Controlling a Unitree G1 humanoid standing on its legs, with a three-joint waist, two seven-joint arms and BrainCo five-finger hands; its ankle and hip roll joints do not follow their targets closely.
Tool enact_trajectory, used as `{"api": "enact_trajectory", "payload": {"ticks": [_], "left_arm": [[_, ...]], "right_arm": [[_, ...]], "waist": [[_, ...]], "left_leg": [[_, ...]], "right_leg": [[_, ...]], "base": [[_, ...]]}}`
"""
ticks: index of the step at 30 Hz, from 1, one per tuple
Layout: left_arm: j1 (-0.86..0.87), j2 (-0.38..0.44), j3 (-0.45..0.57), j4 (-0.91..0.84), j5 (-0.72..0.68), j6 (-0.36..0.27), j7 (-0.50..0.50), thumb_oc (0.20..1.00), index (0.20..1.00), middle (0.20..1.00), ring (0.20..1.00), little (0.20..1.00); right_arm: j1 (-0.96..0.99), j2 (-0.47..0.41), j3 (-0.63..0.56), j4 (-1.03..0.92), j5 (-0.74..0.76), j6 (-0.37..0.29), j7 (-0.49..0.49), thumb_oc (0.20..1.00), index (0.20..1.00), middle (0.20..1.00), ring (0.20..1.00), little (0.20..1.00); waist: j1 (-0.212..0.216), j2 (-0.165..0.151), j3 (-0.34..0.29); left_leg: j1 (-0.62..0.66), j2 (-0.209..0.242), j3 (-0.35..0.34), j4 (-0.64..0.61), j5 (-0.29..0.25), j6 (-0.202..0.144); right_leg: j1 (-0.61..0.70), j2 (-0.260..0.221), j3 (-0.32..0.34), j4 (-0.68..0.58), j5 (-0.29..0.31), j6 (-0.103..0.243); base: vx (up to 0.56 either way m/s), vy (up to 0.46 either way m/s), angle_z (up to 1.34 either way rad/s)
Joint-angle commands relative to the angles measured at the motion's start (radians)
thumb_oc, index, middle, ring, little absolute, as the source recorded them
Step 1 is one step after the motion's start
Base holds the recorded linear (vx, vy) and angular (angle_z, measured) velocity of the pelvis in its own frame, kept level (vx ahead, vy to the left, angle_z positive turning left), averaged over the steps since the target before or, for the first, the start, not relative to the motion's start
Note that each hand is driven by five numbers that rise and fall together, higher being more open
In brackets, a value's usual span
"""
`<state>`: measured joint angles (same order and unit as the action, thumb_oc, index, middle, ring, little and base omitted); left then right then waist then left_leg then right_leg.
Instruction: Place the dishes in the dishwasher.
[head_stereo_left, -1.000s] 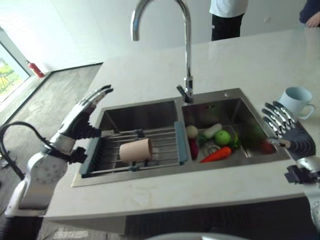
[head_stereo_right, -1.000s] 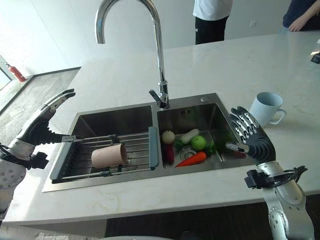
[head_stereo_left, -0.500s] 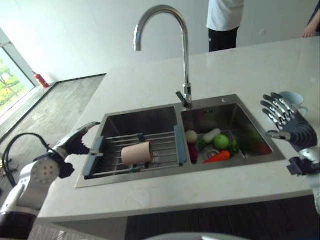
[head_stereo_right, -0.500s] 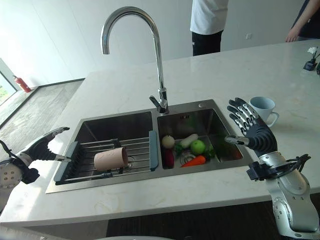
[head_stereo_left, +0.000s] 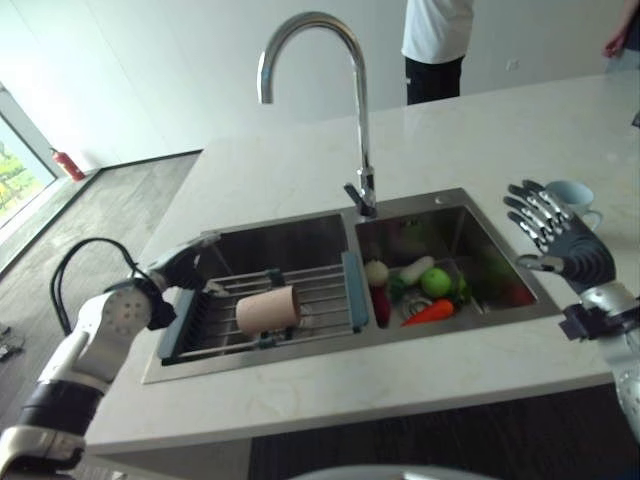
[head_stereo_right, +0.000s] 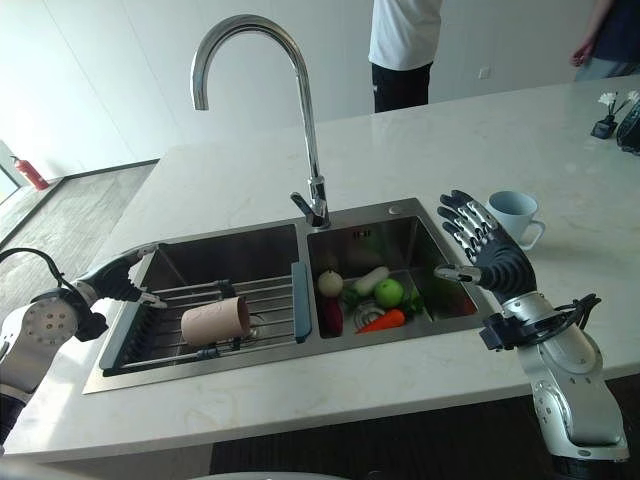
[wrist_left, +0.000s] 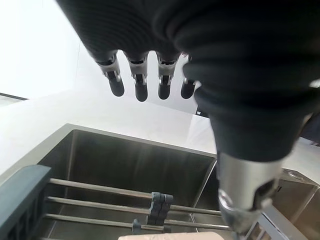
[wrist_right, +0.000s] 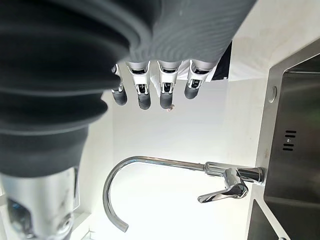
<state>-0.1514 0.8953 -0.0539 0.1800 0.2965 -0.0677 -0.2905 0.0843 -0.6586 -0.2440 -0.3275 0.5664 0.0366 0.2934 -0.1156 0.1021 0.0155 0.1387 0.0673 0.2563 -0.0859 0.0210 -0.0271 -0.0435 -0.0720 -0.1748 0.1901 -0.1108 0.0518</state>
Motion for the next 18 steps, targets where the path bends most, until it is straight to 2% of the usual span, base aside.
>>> {"api": "enact_trajectory", "payload": {"ticks": [1,8,18], "left_arm": [[-0.104,0.073,0.009,0.029,0.039,0.012,0.014,1.000,1.000,1.000,1.000,1.000],[-0.183,0.050,-0.070,0.081,0.056,0.064,-0.029,1.000,1.000,1.000,1.000,1.000],[-0.121,-0.003,-0.078,0.054,0.116,0.084,-0.086,1.000,1.000,1.000,1.000,1.000]], "right_arm": [[-0.092,-0.013,-0.006,-0.005,0.002,-0.035,-0.015,1.000,1.000,1.000,1.000,1.000],[-0.102,-0.011,-0.006,0.005,-0.003,-0.038,-0.012,1.000,1.000,1.000,1.000,1.000],[-0.081,0.010,-0.022,-0.004,-0.020,-0.049,-0.013,1.000,1.000,1.000,1.000,1.000]], "waist": [[-0.016,-0.057,0.017],[-0.035,-0.051,0.015],[-0.030,-0.068,0.014]], "left_leg": [[0.029,0.005,-0.015,-0.001,-0.114,-0.016],[0.038,0.005,-0.001,-0.001,-0.122,-0.012],[0.032,0.007,-0.001,-0.001,-0.120,-0.011]], "right_leg": [[0.185,-0.058,-0.036,-0.277,0.092,0.100],[0.187,-0.056,-0.024,-0.277,0.090,0.102],[0.182,-0.053,-0.022,-0.277,0.093,0.102]], "base": [[0.00,0.000,0.00],[-0.01,-0.001,-0.03],[0.00,0.000,0.00]]}}
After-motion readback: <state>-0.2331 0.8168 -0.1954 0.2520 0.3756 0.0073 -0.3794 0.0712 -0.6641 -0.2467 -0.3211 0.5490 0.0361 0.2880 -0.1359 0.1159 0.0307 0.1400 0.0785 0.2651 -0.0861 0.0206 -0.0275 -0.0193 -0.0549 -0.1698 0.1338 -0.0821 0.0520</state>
